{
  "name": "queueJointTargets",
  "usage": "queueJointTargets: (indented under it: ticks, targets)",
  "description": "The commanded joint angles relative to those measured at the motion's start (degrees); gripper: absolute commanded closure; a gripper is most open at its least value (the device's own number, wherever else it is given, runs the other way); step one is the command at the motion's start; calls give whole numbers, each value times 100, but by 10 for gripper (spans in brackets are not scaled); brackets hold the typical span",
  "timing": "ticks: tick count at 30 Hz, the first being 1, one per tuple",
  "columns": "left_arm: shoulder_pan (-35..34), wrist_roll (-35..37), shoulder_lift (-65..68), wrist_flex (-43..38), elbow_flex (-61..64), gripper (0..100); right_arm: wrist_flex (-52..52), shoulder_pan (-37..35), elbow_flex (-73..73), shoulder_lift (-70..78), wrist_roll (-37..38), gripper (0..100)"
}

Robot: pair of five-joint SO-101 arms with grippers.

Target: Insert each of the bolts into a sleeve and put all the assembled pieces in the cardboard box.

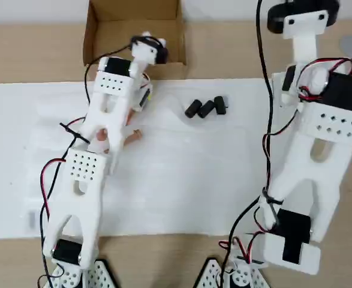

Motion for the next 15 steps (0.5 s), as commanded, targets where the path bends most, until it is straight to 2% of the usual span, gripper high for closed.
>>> queueJointTargets:
  ticks: [1,6,11,15]
  targets:
    - [9,-123,-4,396,-62,991,-220,-84,233,-435,26,775]
    - [-44,53,-13,448,-167,991,-308,-84,497,-576,35,775]
    - [0,299,-303,853,-941,993,-316,-101,769,-576,53,775]
    - [9,642,-919,853,-1240,993,-290,-479,1086,-549,62,775]
